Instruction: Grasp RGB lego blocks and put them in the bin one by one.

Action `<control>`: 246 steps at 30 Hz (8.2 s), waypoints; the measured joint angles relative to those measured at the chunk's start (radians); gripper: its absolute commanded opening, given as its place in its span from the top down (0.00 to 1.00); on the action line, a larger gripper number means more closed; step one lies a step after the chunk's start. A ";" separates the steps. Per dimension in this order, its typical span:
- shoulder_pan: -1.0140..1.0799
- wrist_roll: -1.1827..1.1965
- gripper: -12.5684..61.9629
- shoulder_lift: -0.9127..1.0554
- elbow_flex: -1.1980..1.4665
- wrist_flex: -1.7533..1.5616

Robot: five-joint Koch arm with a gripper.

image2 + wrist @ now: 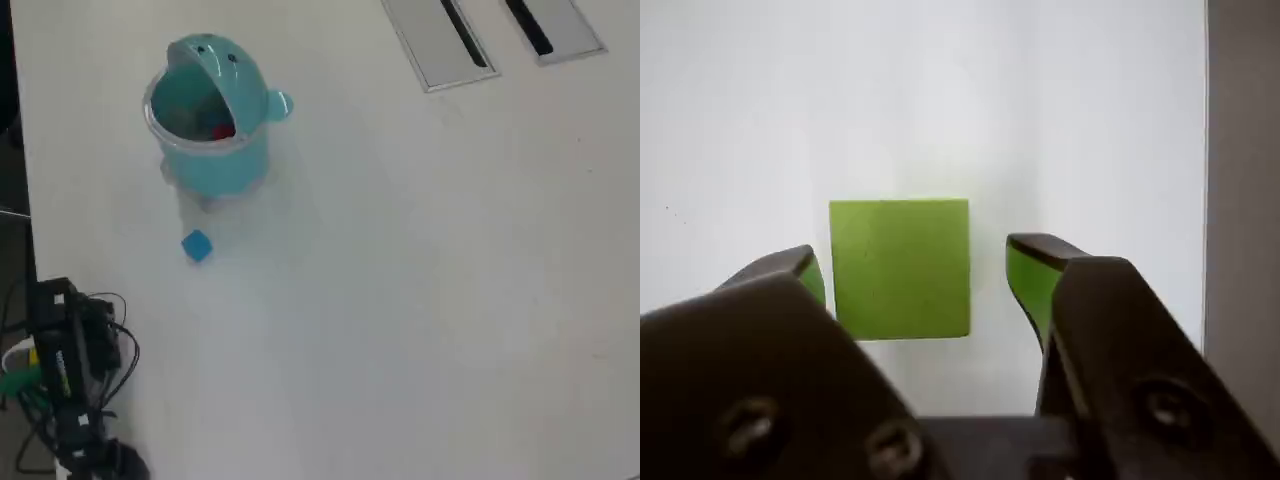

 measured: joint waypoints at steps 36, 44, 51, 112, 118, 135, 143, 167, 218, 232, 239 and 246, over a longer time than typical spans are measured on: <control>-0.230 -0.043 0.59 -0.034 -0.040 -0.114; -0.364 -0.014 0.59 0.054 -0.038 -0.114; -0.518 -0.011 0.59 0.166 -0.015 -0.169; -1.845 -0.169 0.73 0.704 0.311 -0.804; -1.970 -0.259 0.73 0.666 0.258 -0.804; -2.289 -0.319 0.73 0.233 -0.259 -0.813; -2.490 -0.379 0.73 0.035 -0.483 -0.815; -2.543 -0.402 0.40 -0.202 -0.801 -0.627; -2.494 -0.426 0.37 0.360 -0.224 -0.241; -2.473 -0.396 0.37 0.489 0.100 -0.118; -2.485 -0.370 0.39 0.499 0.158 -0.166; -2.457 -0.359 0.40 0.466 0.215 -0.298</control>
